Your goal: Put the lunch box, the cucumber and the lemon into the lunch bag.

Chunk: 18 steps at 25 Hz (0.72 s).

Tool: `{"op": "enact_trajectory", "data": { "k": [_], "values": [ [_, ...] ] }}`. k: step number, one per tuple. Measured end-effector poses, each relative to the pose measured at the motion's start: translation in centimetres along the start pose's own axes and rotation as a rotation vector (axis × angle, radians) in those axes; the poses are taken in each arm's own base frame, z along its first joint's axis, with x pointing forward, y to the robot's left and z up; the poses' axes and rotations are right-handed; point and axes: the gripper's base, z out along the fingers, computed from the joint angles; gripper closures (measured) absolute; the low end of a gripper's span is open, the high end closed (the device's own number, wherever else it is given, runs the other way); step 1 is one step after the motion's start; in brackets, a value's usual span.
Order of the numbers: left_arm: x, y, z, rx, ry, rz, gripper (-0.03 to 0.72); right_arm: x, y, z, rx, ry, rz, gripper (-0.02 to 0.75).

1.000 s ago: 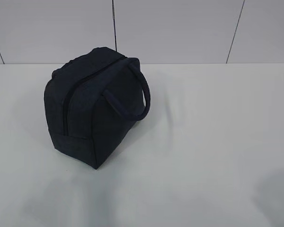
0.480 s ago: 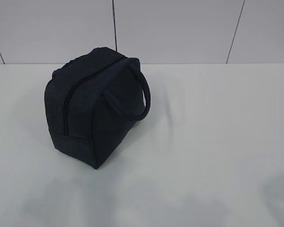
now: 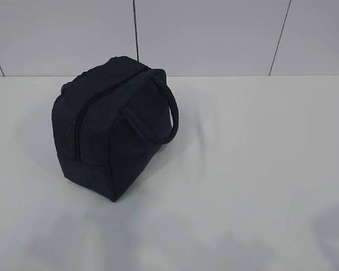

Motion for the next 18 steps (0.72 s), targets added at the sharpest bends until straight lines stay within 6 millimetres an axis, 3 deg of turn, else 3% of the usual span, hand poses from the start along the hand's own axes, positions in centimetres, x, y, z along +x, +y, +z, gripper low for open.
{"op": "enact_trajectory", "data": {
  "k": [6,18],
  "values": [
    [0.00,0.00,0.00,0.000,0.000,0.000,0.453,0.00,0.04,-0.01,0.032,0.003,0.020,0.373],
    [0.00,0.00,0.00,0.000,0.000,0.000,0.453,-0.03,0.40,-0.02,0.332,0.033,0.205,0.373]
  ]
}}
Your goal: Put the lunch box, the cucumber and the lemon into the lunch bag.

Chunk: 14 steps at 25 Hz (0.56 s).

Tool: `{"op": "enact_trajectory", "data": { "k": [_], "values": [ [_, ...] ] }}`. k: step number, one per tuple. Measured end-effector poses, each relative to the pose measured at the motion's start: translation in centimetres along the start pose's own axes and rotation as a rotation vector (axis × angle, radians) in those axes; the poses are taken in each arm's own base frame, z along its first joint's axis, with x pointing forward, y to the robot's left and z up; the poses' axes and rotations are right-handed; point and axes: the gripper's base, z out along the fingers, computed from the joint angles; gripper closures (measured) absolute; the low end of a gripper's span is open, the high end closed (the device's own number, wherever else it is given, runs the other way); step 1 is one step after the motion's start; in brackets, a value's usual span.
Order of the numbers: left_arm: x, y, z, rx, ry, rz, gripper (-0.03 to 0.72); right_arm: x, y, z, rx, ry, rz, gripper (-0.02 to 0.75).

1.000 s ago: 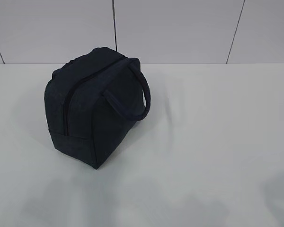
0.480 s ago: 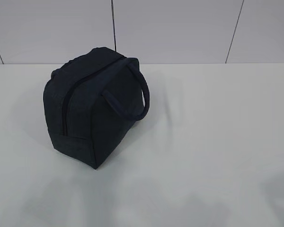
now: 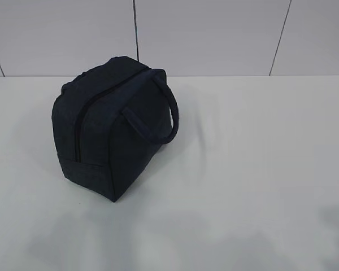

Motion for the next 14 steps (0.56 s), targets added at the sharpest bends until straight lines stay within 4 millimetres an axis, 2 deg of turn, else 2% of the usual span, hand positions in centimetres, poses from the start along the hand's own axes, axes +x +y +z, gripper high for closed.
{"op": "enact_trajectory", "data": {
  "k": [14],
  "values": [
    [0.00,0.00,0.00,0.000,0.000,0.000,0.453,0.00,0.01,0.00,0.006,0.001,0.004,0.374]
  ]
}}
